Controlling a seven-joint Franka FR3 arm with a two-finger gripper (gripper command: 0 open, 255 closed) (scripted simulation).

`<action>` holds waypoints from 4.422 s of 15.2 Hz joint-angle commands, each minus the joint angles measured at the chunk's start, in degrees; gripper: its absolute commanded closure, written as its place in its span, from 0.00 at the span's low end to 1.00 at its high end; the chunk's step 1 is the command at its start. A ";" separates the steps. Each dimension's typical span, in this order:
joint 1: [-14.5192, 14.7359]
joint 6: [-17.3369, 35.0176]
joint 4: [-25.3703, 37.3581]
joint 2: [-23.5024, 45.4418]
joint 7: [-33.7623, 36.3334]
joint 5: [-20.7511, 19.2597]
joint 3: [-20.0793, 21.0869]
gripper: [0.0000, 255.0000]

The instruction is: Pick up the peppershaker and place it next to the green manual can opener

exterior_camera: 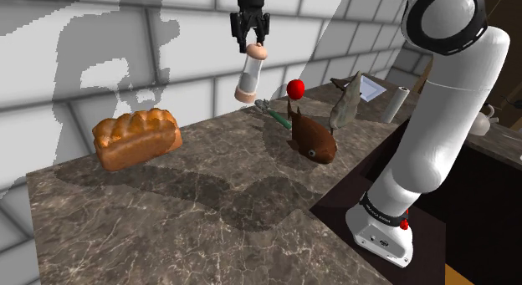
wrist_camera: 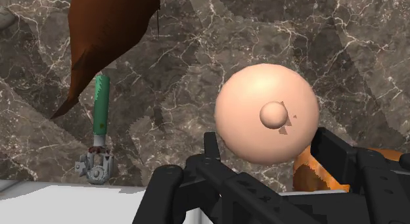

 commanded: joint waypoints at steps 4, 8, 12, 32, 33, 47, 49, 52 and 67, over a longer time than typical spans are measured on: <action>-3.76 -2.86 2.96 0.05 -6.55 -0.72 -2.45 1.00; -6.58 -5.78 7.57 1.63 -11.69 -1.61 -4.37 1.00; -8.04 -5.14 7.05 1.68 -14.04 -1.85 -5.23 1.00; -8.99 12.64 -15.93 -3.60 -14.06 -0.88 -5.53 1.00; -9.01 13.44 -16.78 -3.67 -14.05 -0.87 -5.54 1.00; -9.12 24.07 -26.90 -3.14 -13.69 -1.02 -5.63 1.00; -9.12 25.53 -28.10 -2.86 -13.62 -1.08 -5.65 1.00; -9.12 27.71 -29.78 -2.36 -13.49 -1.19 -5.67 1.00; -9.09 31.74 -32.61 -1.13 -13.22 -1.46 -5.72 0.00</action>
